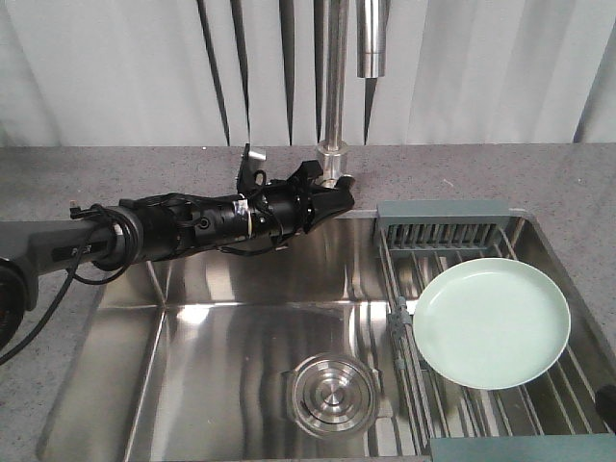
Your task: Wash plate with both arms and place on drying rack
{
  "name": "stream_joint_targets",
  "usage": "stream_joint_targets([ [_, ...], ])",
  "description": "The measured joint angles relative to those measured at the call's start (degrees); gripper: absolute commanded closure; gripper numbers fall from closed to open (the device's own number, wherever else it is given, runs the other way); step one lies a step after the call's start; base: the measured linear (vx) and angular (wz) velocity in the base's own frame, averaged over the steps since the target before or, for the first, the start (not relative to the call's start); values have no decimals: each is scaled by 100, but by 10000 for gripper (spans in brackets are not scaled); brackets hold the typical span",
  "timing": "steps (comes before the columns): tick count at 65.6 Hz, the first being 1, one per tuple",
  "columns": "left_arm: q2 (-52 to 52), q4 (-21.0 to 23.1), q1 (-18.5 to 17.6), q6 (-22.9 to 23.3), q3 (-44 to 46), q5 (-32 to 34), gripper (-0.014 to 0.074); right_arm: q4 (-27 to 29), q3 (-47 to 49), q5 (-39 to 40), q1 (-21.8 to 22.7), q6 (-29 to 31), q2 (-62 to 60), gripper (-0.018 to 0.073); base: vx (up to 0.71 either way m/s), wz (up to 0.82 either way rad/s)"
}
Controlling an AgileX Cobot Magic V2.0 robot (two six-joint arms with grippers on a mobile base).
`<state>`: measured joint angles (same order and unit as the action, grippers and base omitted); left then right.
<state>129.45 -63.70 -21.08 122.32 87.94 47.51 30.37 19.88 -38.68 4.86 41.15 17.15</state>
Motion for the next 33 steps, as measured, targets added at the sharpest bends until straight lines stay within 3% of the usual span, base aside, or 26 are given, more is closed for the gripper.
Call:
stream_joint_targets([
  [33,26,1064,-30,-450,17,113,602,0,0,0,0,0,0,564,0,0],
])
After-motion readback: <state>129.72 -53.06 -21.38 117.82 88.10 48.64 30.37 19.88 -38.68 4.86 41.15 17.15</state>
